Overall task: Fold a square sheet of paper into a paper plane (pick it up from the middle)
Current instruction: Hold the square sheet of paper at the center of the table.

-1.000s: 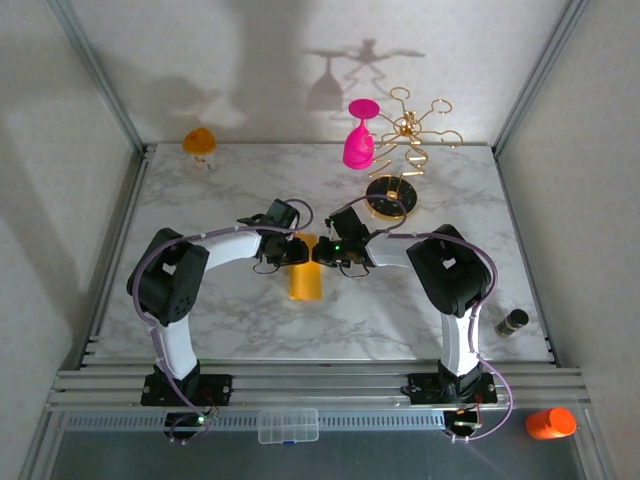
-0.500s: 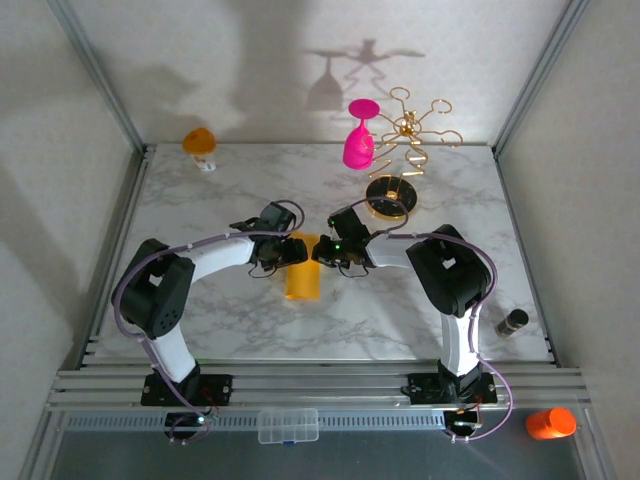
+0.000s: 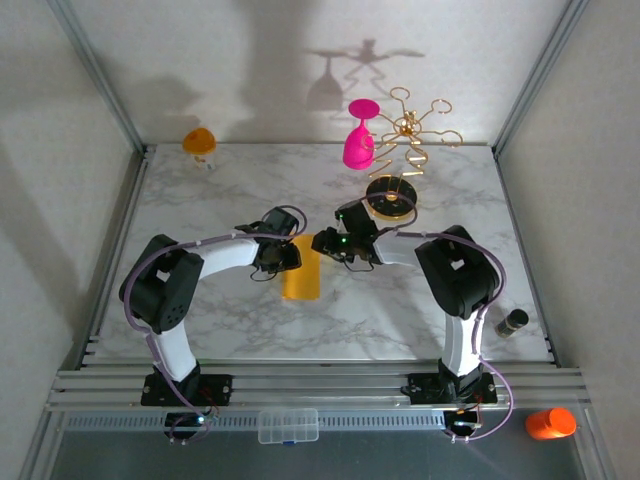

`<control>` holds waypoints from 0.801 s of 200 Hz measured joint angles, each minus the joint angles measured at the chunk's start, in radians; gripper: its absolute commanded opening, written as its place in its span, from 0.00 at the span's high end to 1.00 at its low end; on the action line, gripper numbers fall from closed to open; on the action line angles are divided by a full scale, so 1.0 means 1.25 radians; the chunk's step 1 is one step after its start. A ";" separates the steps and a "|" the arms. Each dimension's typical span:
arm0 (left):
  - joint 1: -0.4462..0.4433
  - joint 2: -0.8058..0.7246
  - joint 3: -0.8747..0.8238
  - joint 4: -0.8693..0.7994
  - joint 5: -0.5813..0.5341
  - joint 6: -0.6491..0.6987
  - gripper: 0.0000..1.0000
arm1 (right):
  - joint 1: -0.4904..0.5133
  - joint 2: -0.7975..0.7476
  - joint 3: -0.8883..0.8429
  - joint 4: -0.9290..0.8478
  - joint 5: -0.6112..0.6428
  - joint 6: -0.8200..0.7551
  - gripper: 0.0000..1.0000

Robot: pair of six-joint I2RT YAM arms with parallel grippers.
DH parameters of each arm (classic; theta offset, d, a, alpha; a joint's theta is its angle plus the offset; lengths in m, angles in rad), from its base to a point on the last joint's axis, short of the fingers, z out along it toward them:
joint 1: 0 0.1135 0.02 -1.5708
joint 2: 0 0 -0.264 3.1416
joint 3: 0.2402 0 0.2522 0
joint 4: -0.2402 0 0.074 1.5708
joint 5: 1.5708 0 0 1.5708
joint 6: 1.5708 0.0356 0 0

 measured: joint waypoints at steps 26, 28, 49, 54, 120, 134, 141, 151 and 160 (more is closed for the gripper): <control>-0.001 -0.002 -0.005 0.004 -0.011 -0.009 0.63 | -0.023 -0.050 -0.026 0.030 0.010 0.000 0.59; -0.001 -0.002 -0.005 0.005 -0.012 -0.011 0.63 | -0.023 -0.054 -0.029 0.032 0.010 0.000 0.59; -0.002 -0.002 -0.006 0.007 -0.014 -0.021 0.61 | -0.030 -0.076 -0.044 0.045 0.025 0.000 0.59; -0.002 -0.002 -0.006 0.009 -0.014 -0.026 0.60 | -0.030 -0.078 -0.047 0.046 0.028 0.000 0.59; -0.003 -0.002 -0.007 0.018 -0.011 -0.054 0.55 | -0.032 -0.078 -0.083 0.047 0.031 0.000 0.59; -0.003 -0.001 -0.007 0.018 -0.011 -0.054 0.56 | -0.032 -0.078 -0.083 0.047 0.032 0.000 0.59; -0.003 -0.001 -0.007 0.018 -0.011 -0.054 0.56 | -0.032 -0.078 -0.083 0.047 0.034 0.000 0.59; -0.003 -0.001 -0.008 0.018 -0.011 -0.054 0.56 | -0.032 -0.078 -0.083 0.047 0.035 0.000 0.59; -0.003 -0.001 -0.008 0.018 -0.011 -0.053 0.55 | -0.032 -0.078 -0.083 0.047 0.034 -0.001 0.59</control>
